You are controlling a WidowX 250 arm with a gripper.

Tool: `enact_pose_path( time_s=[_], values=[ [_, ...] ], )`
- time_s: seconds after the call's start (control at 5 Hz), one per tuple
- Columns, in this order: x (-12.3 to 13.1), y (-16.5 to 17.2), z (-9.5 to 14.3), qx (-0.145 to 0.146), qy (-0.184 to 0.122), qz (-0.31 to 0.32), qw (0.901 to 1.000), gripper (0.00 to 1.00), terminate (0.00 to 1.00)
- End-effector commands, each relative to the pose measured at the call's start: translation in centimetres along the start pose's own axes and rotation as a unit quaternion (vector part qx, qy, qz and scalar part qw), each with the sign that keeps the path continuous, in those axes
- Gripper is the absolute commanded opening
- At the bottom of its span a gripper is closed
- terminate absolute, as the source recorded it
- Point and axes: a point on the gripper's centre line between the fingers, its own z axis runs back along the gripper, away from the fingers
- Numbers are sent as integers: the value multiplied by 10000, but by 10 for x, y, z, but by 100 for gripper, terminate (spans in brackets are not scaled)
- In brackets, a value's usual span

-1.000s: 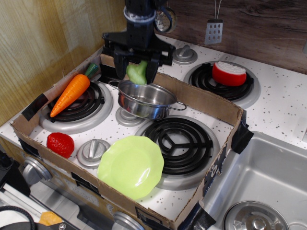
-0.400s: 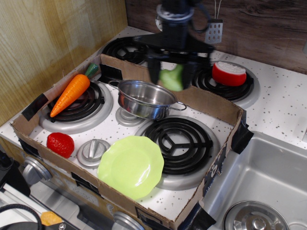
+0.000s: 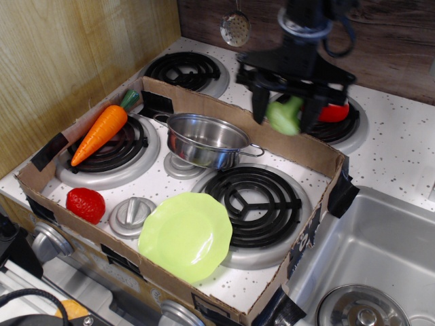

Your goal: Take broccoli out of pan

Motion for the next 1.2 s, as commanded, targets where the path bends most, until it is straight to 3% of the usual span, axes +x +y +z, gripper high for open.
enact_pose_path(
  time_s=[0.0, 0.2, 0.4, 0.6, 0.8, 1.0],
  values=[
    [11, -6, -16, -365, -415, -324, 9979, 0, 0],
    [10, -6, -24, -455, -404, -323, 9976, 0, 0],
    [4, -8, -30, -404, -714, -321, 9961, 0, 0],
    [7, -6, -35, -606, -677, -491, 9946, 100, 0],
    [8, -7, -34, -628, -720, -485, 9942, 100, 0],
    [7, -7, -28, -532, -672, -416, 9955, 100, 100]
  ],
)
